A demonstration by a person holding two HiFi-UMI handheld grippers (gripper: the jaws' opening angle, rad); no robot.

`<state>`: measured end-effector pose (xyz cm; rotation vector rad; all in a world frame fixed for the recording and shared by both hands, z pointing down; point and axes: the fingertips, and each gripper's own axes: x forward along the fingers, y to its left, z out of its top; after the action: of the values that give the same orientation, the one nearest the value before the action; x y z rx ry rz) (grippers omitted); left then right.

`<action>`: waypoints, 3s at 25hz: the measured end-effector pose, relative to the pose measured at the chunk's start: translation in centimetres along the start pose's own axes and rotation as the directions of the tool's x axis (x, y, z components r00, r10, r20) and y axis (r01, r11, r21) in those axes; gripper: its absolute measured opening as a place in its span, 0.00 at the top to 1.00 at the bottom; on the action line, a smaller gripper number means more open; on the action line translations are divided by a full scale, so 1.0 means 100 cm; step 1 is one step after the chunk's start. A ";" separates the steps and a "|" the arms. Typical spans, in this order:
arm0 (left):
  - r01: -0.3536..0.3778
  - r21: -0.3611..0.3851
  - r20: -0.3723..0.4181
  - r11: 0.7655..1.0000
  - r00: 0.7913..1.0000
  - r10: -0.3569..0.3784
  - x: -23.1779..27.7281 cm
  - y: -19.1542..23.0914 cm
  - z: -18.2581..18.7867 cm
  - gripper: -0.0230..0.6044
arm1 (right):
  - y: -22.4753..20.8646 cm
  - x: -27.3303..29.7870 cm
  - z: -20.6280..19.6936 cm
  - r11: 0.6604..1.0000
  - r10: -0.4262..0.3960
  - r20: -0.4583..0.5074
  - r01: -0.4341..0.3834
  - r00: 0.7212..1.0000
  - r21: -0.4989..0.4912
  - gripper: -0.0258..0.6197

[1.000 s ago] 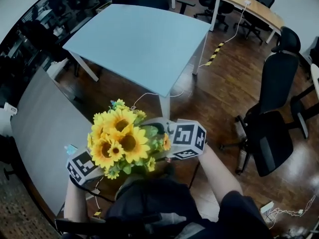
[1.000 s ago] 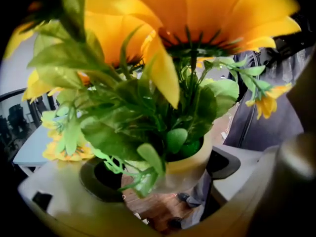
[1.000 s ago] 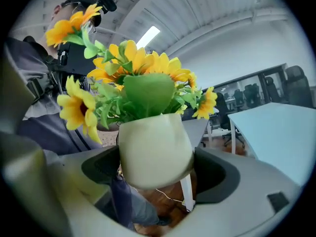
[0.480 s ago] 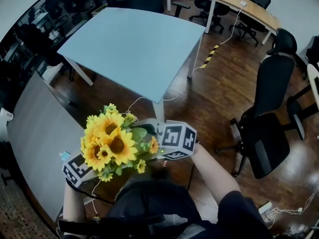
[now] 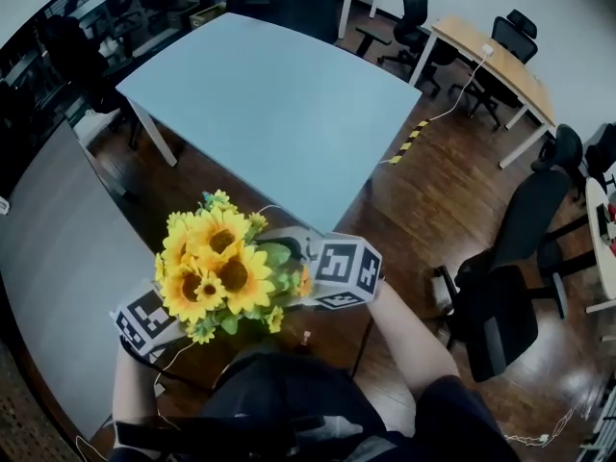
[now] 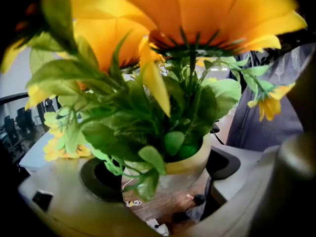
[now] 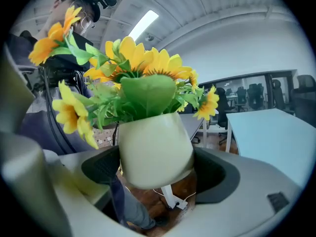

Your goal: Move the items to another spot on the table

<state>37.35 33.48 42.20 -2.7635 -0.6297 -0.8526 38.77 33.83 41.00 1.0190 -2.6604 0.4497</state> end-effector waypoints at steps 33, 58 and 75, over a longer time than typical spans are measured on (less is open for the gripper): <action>-0.472 -0.313 -0.120 0.824 0.880 0.459 -0.045 0.216 -0.008 0.16 | -0.187 0.075 0.106 0.852 0.490 -0.097 -0.499 0.866 -0.157 0.23; -0.511 -0.544 0.113 0.665 0.741 0.662 -0.097 0.286 -0.011 0.17 | -0.237 0.118 0.162 0.762 0.647 0.022 -0.646 0.762 -0.046 0.23; -0.505 -0.598 0.257 0.623 0.615 0.745 -0.228 0.393 -0.086 0.17 | -0.292 0.279 0.243 0.720 0.694 0.013 -0.694 0.720 -0.003 0.23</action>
<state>33.59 -11.93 34.35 -3.2631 0.6662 -0.1171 35.45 -12.62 33.83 -0.0484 -2.9758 0.5775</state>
